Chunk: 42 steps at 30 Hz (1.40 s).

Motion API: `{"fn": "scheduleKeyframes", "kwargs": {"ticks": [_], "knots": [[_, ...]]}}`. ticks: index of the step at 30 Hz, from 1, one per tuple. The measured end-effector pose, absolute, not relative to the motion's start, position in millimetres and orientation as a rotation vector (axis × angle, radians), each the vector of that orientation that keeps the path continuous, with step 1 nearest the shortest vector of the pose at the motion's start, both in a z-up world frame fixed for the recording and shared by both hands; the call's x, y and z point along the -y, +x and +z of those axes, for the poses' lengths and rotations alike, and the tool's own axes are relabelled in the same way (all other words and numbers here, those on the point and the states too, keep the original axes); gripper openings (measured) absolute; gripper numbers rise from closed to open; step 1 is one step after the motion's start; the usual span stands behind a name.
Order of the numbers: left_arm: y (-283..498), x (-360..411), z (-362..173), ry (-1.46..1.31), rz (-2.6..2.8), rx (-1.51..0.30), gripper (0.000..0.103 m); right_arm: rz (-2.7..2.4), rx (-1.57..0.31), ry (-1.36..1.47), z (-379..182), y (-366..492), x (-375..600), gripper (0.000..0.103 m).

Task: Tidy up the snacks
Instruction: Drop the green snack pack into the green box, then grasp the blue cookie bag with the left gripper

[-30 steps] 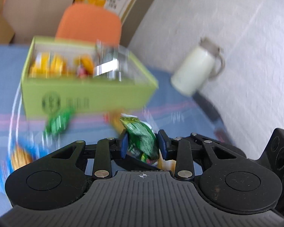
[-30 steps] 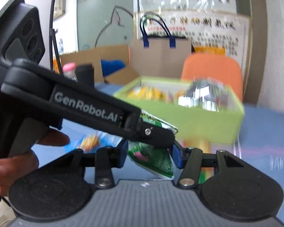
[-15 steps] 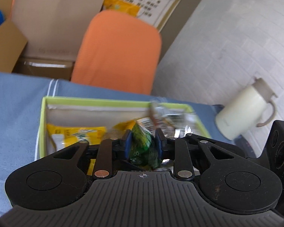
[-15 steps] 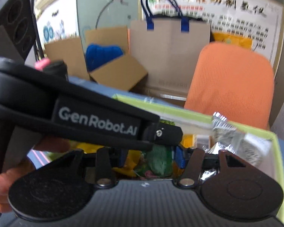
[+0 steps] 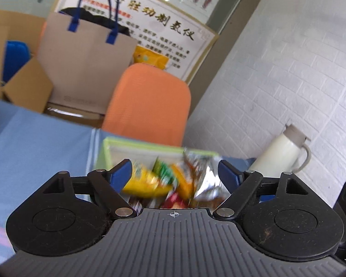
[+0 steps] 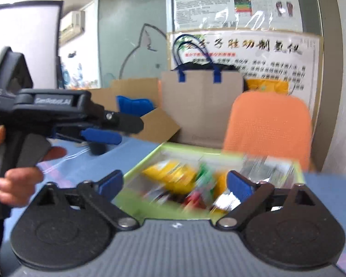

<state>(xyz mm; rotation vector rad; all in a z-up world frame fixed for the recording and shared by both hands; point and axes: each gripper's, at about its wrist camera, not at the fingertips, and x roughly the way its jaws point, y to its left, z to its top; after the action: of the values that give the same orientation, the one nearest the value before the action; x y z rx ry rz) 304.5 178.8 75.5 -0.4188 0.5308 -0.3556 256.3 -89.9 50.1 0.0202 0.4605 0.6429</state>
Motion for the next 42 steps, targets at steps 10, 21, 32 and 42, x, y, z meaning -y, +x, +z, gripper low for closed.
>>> {"fn": "scheduleKeyframes", "kwargs": {"ticks": [10, 21, 32, 42], "knots": [[224, -208, -3, -0.391, -0.182, -0.748, 0.062, 0.768, -0.735, 0.079, -29, 170, 24, 0.103], [207, -178, -19, -0.322, -0.34, -0.871, 0.014, 0.805, -0.715, -0.165, -33, 144, -11, 0.102], [144, -80, -23, -0.262, -0.399, -0.851, 0.026, 0.646, -0.664, -0.153, -39, 108, 56, 0.102], [150, -64, -16, -0.211, -0.314, -0.881, 0.044, 0.61, -0.652, -0.125, -34, 110, 70, 0.102]]}}
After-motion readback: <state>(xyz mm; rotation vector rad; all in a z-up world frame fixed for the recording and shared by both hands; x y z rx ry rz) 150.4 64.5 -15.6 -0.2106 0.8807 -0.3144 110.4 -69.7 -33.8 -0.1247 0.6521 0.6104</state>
